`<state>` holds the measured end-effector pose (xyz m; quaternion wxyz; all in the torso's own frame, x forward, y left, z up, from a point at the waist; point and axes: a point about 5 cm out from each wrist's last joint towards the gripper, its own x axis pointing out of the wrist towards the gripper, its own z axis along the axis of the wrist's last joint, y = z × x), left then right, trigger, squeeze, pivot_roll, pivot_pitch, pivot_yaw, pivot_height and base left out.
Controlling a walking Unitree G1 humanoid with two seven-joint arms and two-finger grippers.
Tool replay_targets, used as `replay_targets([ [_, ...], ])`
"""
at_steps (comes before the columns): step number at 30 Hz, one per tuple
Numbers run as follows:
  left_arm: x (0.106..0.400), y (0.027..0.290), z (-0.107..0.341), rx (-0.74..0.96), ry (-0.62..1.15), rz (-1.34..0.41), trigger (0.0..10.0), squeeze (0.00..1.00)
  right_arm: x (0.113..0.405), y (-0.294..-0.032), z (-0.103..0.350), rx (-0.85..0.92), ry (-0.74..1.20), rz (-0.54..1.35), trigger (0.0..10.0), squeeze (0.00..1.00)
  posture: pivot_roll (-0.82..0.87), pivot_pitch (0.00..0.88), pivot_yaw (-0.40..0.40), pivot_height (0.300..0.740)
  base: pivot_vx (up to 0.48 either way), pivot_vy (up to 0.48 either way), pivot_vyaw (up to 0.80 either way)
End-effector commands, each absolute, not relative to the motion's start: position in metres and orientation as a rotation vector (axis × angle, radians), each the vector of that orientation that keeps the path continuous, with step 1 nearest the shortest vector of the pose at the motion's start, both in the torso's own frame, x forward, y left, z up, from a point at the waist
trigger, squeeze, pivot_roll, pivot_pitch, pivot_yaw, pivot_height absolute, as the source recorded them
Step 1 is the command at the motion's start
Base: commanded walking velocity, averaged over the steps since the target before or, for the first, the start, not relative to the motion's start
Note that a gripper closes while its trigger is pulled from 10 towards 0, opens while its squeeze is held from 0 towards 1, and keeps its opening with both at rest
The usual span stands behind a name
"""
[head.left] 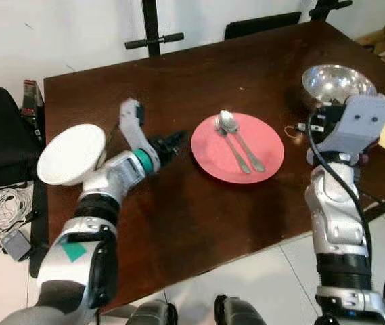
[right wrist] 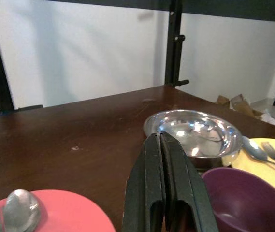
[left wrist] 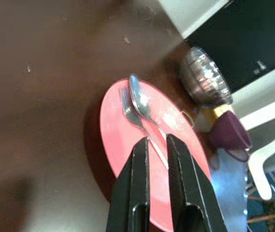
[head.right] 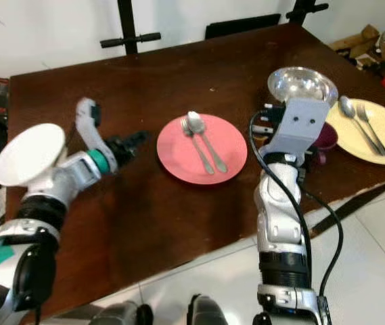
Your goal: Setting the table
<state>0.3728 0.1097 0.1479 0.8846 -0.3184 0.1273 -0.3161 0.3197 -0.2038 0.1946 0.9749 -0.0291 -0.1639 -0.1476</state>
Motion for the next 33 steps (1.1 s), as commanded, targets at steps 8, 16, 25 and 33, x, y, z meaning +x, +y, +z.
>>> replay_targets([
  [8, 0.361, 0.102, 0.149, -0.591, 0.270, -0.759, 10.0, 0.00, 0.323, -0.193, 0.186, -0.048, -0.295, -0.252, 10.0, 0.00, 0.10, 0.047, 0.087, 0.740, 0.000, 0.000, 0.00],
  [16, 0.343, 0.058, 0.134, -0.382, 0.305, -0.829, 10.0, 0.00, 0.323, -0.192, 0.188, -0.051, -0.304, -0.243, 10.0, 0.00, 0.08, 0.054, 0.091, 0.740, 0.000, 0.000, 0.00],
  [25, 0.354, 0.087, 0.159, -0.037, 0.147, -0.754, 10.0, 1.00, 0.320, -0.195, 0.186, -0.059, -0.297, -0.255, 10.0, 0.00, 0.09, 0.065, 0.094, 0.740, 0.000, 0.000, 0.00],
  [33, 0.374, 0.157, 0.197, 0.171, 0.048, -0.499, 10.0, 0.75, 0.323, -0.181, 0.188, -0.054, -0.310, -0.190, 10.0, 0.00, 0.12, 0.079, 0.087, 0.740, 0.000, 0.000, 0.00],
])
